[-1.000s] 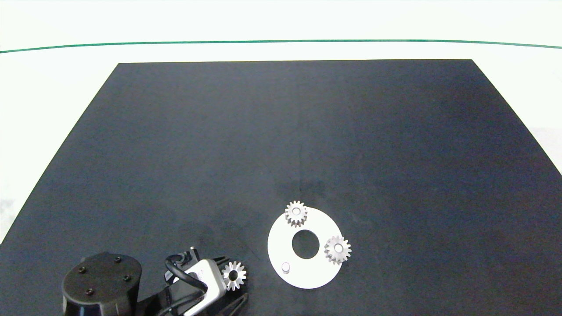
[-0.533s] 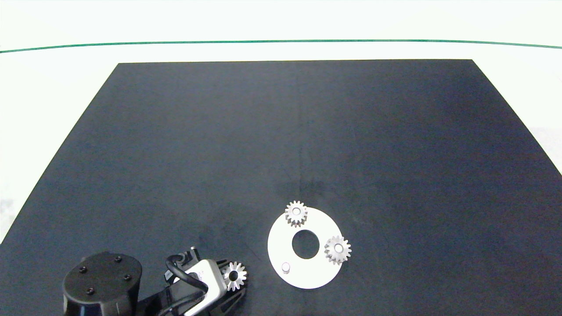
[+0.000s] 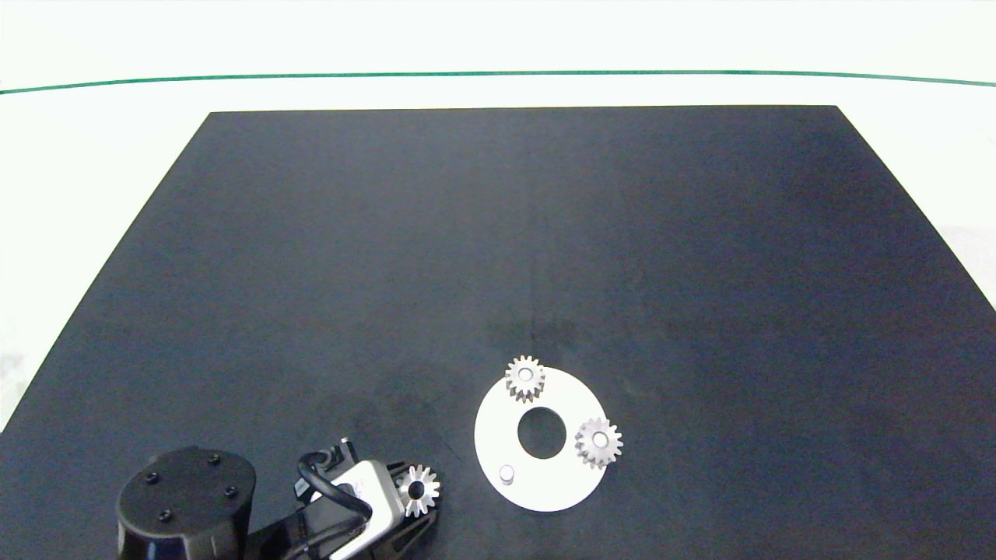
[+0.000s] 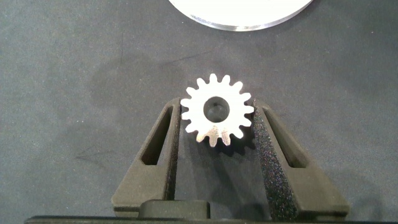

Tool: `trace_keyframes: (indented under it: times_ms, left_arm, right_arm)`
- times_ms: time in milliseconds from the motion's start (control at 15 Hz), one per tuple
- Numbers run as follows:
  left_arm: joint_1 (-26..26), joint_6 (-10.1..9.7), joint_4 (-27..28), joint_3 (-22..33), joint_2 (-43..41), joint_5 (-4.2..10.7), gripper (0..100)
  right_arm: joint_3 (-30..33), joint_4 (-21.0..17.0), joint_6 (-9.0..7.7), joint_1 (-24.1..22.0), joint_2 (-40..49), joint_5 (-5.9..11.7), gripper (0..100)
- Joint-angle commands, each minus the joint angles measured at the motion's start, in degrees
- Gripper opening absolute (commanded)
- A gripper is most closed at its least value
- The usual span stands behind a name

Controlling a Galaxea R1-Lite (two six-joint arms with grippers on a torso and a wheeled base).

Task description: Install three planetary gears onto the carrier pins

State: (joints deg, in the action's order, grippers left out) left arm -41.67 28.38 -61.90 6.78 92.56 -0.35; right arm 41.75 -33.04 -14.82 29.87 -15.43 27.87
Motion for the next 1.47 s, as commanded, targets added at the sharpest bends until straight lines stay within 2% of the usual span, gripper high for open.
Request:
trace_keyframes:
  times_ms: [67,333,733,933,1000,1067,1200,1467]
  left_arm:
    - [0.0,0.10,-0.1,0.2,0.4,0.00,24]
    - [-0.7,-0.08,-0.2,0.0,-0.8,0.00,17]
    - [-4.8,-0.08,0.6,1.0,-5.2,1.23,16]
    - [-7.7,-0.08,1.3,3.7,-5.3,1.67,16]
    - [-8.1,-0.08,2.6,5.2,-5.4,2.55,16]
    - [-8.4,-0.08,4.6,6.8,-5.7,2.73,16]
    - [-10.2,-0.08,8.5,8.6,-6.0,2.90,16]
    - [-10.5,-0.08,14.2,12.5,-7.3,2.99,16]
  right_arm:
    - [0.0,-0.2,-0.12,0.0,-0.1,0.17,100]
    - [0.2,-0.2,-0.12,0.1,0.0,0.17,100]
    - [0.0,-0.2,-0.12,0.1,-0.4,0.17,100]
    - [-0.1,-0.2,-0.12,0.0,-0.7,0.17,100]
    - [-0.1,-0.2,-0.12,0.0,-1.0,0.17,100]
    - [-0.1,-0.2,-0.12,0.0,-1.1,0.17,100]
    - [-0.1,-0.2,-0.12,0.0,-1.6,0.17,100]
    - [-0.3,-0.2,-0.12,0.1,-1.9,0.17,100]
